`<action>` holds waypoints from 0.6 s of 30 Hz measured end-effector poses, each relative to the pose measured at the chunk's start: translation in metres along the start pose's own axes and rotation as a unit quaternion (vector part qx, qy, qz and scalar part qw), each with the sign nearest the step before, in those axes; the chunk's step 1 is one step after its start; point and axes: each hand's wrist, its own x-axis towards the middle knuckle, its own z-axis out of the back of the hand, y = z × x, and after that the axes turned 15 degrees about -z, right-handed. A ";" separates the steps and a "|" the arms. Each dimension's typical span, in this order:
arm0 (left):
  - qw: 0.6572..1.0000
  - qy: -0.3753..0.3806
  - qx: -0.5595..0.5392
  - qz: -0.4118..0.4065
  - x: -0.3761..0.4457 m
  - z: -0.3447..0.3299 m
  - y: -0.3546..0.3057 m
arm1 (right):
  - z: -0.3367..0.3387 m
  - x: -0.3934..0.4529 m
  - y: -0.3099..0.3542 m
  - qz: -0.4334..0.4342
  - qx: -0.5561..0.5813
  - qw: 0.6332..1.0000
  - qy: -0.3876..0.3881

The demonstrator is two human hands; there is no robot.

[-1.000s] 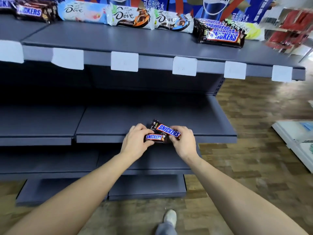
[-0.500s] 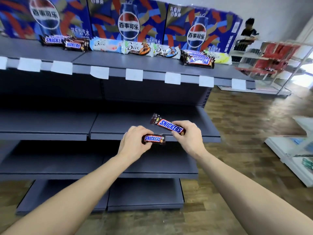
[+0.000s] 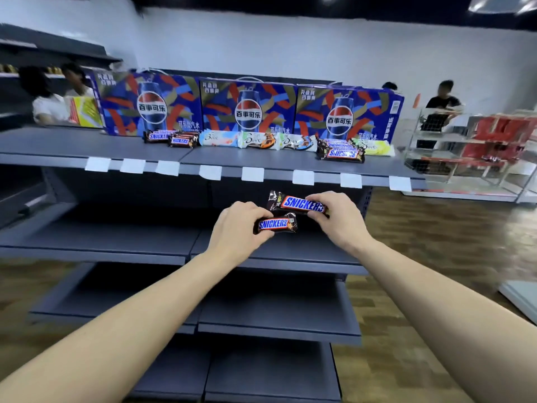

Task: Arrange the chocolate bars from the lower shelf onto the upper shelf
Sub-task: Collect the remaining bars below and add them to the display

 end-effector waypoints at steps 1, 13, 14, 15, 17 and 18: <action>1.000 -0.002 0.004 -0.001 0.001 0.006 0.003 | 0.000 0.002 0.006 0.005 0.001 1.000 -0.003; 0.997 -0.054 0.043 -0.024 0.043 0.046 0.095 | -0.027 0.080 0.080 0.013 -0.017 1.000 -0.022; 0.997 -0.053 0.048 -0.021 0.045 0.049 0.108 | -0.034 0.088 0.088 0.010 -0.017 1.000 -0.022; 0.997 -0.050 0.053 -0.017 0.047 0.052 0.121 | -0.041 0.096 0.095 0.008 -0.017 1.000 -0.021; 0.997 -0.046 0.060 -0.007 0.051 0.058 0.148 | -0.056 0.110 0.109 0.006 -0.014 1.000 -0.017; 0.997 -0.045 0.061 0.000 0.052 0.060 0.161 | -0.063 0.117 0.115 0.005 -0.013 1.000 -0.014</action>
